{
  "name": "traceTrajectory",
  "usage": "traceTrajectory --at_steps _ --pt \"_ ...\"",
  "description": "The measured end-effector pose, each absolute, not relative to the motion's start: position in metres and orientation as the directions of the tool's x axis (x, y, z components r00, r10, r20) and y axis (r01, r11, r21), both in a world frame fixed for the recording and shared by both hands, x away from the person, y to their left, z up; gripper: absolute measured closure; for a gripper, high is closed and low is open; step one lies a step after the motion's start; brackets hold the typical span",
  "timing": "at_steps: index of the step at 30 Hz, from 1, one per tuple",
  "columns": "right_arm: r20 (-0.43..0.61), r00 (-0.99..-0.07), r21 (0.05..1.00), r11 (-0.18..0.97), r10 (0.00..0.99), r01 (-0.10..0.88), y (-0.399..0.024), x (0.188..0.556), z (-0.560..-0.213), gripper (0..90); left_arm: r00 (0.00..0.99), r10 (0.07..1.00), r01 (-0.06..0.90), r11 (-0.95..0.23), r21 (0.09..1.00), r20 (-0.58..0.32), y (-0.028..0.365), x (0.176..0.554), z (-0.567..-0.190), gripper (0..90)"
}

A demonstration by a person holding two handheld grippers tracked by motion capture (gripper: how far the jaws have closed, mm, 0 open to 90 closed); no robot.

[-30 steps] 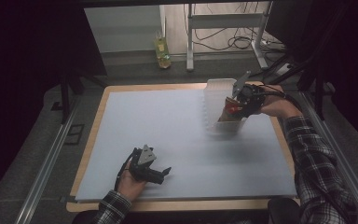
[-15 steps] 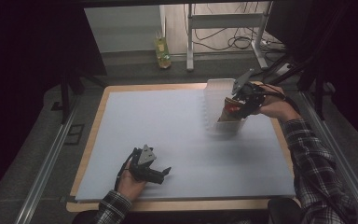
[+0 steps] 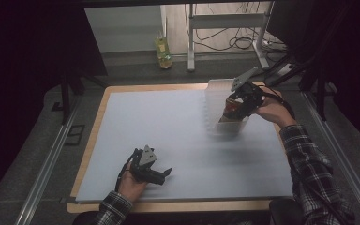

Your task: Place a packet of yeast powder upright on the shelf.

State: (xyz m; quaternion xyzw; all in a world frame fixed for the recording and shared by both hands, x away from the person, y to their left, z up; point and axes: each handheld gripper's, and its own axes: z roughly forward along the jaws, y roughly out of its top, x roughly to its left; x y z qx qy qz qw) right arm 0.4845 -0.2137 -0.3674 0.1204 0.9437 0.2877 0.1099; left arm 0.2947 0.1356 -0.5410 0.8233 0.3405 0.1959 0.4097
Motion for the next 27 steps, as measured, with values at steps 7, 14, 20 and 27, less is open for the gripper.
traceTrajectory --at_steps 7,14,20,27 --pt "-0.102 -0.925 0.62 0.751 0.365 0.228 -0.211 0.483 -0.365 11.2 0.692 0.72 0.4 -0.436 0.807 0.046 0.136 0.295 -0.541 0.0" --pt "-0.084 -0.912 0.669 0.701 0.4 0.246 -0.209 0.479 -0.36 9.2 0.689 0.723 0.4 -0.435 0.806 0.048 0.136 0.295 -0.541 0.0" --pt "-0.083 -0.909 0.683 0.687 0.409 0.247 -0.205 0.474 -0.358 8.8 0.684 0.728 0.405 -0.431 0.806 0.045 0.137 0.295 -0.54 0.0" --pt "-0.091 -0.902 0.69 0.68 0.421 0.247 -0.202 0.47 -0.359 8.8 0.679 0.734 0.41 -0.419 0.81 0.036 0.138 0.295 -0.54 0.0"
